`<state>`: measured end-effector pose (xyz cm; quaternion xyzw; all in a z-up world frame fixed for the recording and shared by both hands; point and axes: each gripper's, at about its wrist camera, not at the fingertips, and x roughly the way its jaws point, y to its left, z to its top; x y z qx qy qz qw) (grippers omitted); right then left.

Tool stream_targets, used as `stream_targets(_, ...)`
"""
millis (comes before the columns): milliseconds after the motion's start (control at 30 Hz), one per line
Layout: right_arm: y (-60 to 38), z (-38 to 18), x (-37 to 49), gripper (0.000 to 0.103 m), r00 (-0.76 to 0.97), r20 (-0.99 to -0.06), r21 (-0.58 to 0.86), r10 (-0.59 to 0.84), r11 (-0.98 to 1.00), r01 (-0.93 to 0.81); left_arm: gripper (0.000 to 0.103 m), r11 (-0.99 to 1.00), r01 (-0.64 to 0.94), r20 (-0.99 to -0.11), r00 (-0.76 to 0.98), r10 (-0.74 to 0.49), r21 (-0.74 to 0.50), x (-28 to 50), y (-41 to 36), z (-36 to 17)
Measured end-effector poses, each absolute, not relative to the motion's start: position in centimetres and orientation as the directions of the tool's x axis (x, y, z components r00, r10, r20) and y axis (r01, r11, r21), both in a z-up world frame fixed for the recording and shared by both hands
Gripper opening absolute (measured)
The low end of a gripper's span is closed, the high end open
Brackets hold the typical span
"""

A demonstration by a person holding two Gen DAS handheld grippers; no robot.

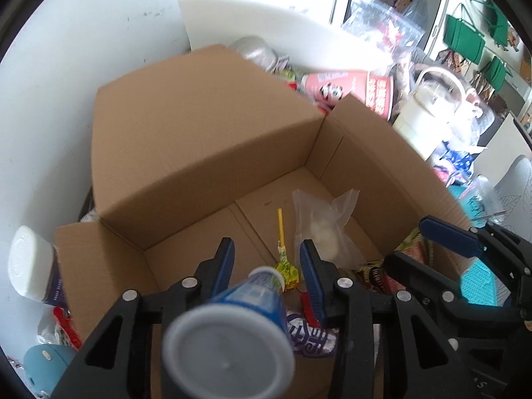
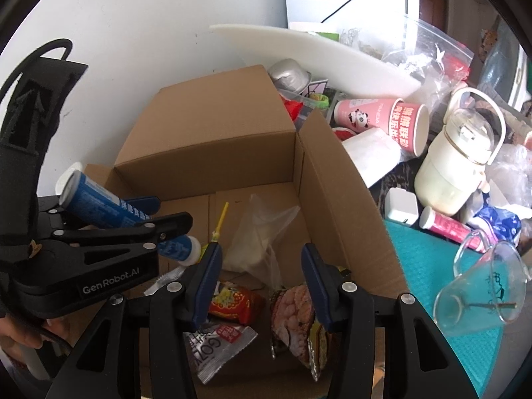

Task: Organize snacks
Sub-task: 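Open both tools to drop the tube and red candy into the box, then move both open tools back toward the remaining snacks on the table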

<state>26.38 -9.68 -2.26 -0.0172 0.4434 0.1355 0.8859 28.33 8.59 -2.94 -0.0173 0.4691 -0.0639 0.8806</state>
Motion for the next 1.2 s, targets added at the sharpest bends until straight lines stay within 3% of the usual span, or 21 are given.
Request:
stream_targets(833, -11.7, 5.9, 17.2, 0.051, 0.739, -0.647, 0.088, 0.191, 0.980, -0.176, 0.040, 0.949, 0.279, -0.625, 0.718, -0.307, -0.146, 19.2, 6.7, 6.7)
stream_targets(1200, -12.1, 8.8, 12.0, 0.053, 0.792, -0.598, 0.029, 0.122, 0.991, -0.130, 0.040, 0.936, 0.332, -0.621, 0.712, -0.329, -0.116, 14.8, 5.1, 7.5)
